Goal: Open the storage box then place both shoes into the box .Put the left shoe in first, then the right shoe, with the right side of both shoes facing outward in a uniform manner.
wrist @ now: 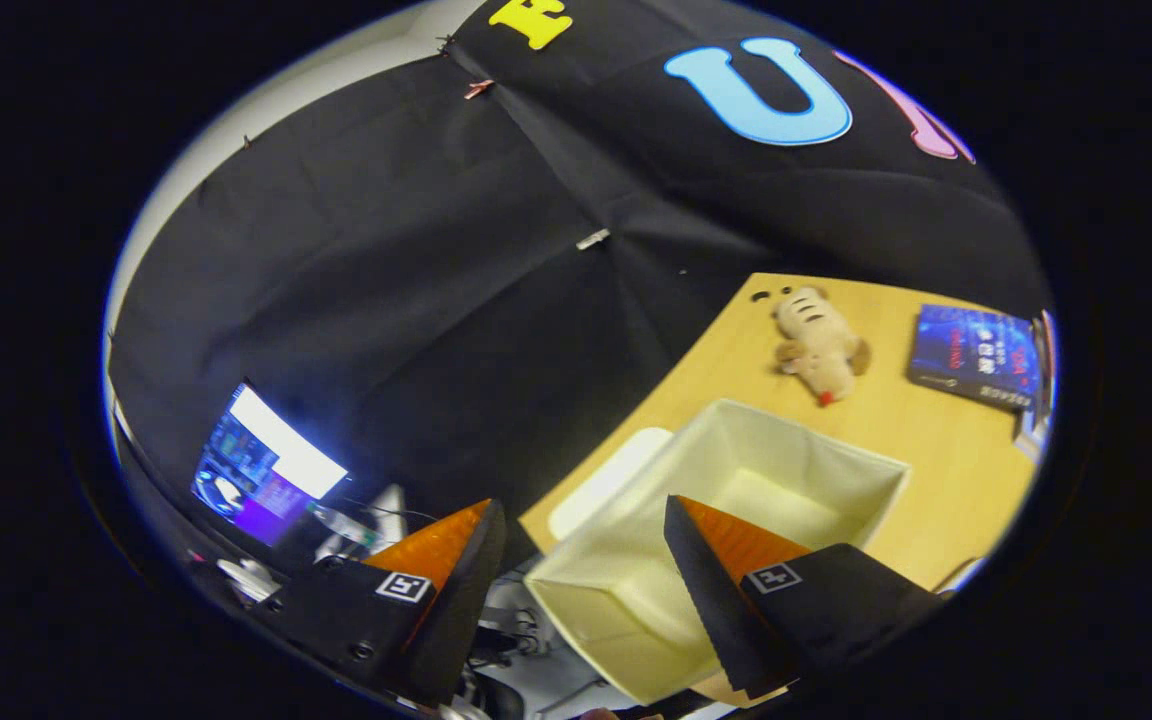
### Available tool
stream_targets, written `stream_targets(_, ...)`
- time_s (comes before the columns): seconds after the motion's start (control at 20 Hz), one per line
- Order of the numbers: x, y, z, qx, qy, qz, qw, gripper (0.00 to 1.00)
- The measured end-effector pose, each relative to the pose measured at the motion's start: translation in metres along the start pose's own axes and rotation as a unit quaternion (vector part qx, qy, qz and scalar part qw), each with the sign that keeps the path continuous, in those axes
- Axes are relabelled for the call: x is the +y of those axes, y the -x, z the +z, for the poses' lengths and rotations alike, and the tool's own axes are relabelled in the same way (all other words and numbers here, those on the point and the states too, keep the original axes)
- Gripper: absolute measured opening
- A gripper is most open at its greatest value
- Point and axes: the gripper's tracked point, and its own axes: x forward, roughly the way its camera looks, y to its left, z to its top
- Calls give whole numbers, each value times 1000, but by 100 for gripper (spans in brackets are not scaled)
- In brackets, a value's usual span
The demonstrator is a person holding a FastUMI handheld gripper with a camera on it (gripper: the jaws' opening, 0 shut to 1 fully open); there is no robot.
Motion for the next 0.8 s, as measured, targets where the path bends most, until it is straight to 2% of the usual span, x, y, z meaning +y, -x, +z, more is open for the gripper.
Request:
stream_targets(0.2, -71, 51, -25, -10, 28, -104, 994, 97)
stream_targets(0.4, -139, 114, -59, -1, 3, -183, 983, 98)
stream_targets(0.7, -220, 195, -125, 17, -25, -301, 953, 98)
stream_targets(0.8, -229, 211, -157, 31, -43, -328, 943, 97)
